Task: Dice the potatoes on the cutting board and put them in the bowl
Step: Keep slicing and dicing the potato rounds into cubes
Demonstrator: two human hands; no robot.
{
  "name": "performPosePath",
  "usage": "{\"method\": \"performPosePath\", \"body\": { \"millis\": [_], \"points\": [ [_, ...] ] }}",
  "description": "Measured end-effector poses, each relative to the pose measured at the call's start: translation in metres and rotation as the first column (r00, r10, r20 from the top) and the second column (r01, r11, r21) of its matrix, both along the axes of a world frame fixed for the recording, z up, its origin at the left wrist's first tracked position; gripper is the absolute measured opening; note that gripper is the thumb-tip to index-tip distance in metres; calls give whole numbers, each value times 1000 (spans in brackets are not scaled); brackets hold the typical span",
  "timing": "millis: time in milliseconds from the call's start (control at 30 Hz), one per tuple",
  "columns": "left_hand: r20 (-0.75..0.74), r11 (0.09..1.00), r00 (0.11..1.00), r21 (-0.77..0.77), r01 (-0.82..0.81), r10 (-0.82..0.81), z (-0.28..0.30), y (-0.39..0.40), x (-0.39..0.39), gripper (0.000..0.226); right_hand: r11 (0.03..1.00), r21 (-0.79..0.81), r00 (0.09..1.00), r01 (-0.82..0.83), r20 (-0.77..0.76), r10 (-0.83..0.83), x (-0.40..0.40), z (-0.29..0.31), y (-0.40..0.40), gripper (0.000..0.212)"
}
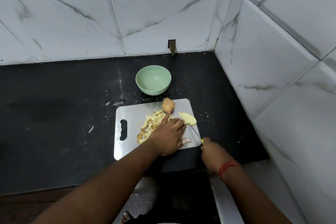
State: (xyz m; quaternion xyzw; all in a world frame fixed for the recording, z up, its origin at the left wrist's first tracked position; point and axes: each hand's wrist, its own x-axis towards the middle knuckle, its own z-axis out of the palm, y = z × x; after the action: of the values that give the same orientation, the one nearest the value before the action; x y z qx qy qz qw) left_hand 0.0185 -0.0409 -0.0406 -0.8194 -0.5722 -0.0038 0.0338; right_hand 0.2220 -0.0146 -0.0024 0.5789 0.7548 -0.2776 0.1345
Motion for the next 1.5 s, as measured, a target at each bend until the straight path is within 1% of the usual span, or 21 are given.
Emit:
{"method": "performPosePath", "body": {
  "millis": [67, 133, 200, 300, 367, 400, 500, 633, 733, 933, 1033, 1100, 1167, 1267, 1300, 1367, 1433, 1500],
  "points": [
    [15, 1000, 1000, 2, -7, 7, 1, 1, 4, 72, 1000, -15, 1000, -13, -18, 13, 4, 1, 1, 11],
    [26, 1000, 1000, -5, -11, 11, 1, 1, 7, 73, 1000, -14, 997, 6, -77, -8, 8, 4, -1, 4],
    [44, 1000, 999, 13, -1, 0, 0, -1, 8, 71, 997, 24, 982, 79, -176, -73, 9, 8, -2, 7],
    [71, 997, 996, 62, 43, -48, -6, -5, 12, 60, 974, 58, 925, 217, -330, -187, 2, 9, 2, 7],
    [84, 994, 994, 89, 64, -72, -10, -7, 14, 55, 962, 84, 901, 259, -379, -210, -9, 5, 15, 6],
    [87, 993, 993, 101, 68, -77, -11, -9, 14, 53, 955, 105, 895, 276, -391, -215, -16, 3, 23, 9],
    [100, 992, 992, 109, 65, -76, -12, -14, 12, 56, 945, 155, 896, 287, -393, -208, -36, -3, 46, 21],
    [112, 995, 993, 95, 32, -43, -11, -21, 11, 57, 960, 207, 942, 187, -316, -116, -53, -7, 60, 44],
    [86, 997, 996, 76, 8, -14, -12, -25, 12, 61, 958, 255, 961, 134, -270, -62, -59, -11, 65, 51],
    [42, 998, 999, 63, -1, -1, -10, -26, 13, 69, 961, 270, 971, 62, -240, 5, -69, -8, 85, 47],
    [20, 999, 999, 27, -28, 28, -9, -26, 12, 75, 956, 288, 965, 55, -261, 23, -67, -6, 93, 45],
    [-6, 999, 1000, 18, -28, 28, -10, -26, 12, 78, 957, 279, 951, 73, -310, 18, -64, -7, 93, 45],
    [-50, 999, 999, 34, -11, 13, -12, -25, 12, 76, 955, 258, 916, 148, -400, -34, -58, -7, 91, 44],
    [-91, 999, 996, 36, -5, 9, -12, -23, 11, 72, 919, 197, 810, 343, -557, -183, -45, -4, 81, 34],
    [-91, 999, 996, 34, -8, 11, -11, -22, 12, 72, 905, 177, 777, 387, -591, -217, -41, -2, 75, 31],
    [-85, 999, 996, 35, -12, 14, -9, -20, 13, 73, 897, 135, 744, 421, -617, -256, -31, 0, 61, 27],
    [-85, 999, 996, 47, -12, 16, -9, -19, 16, 72, 912, 101, 754, 398, -602, -263, -21, 3, 42, 24],
    [-76, 998, 996, 58, -32, 36, -9, -19, 18, 71, 938, 108, 804, 330, -553, -219, -14, 4, 24, 20]
  ]
}}
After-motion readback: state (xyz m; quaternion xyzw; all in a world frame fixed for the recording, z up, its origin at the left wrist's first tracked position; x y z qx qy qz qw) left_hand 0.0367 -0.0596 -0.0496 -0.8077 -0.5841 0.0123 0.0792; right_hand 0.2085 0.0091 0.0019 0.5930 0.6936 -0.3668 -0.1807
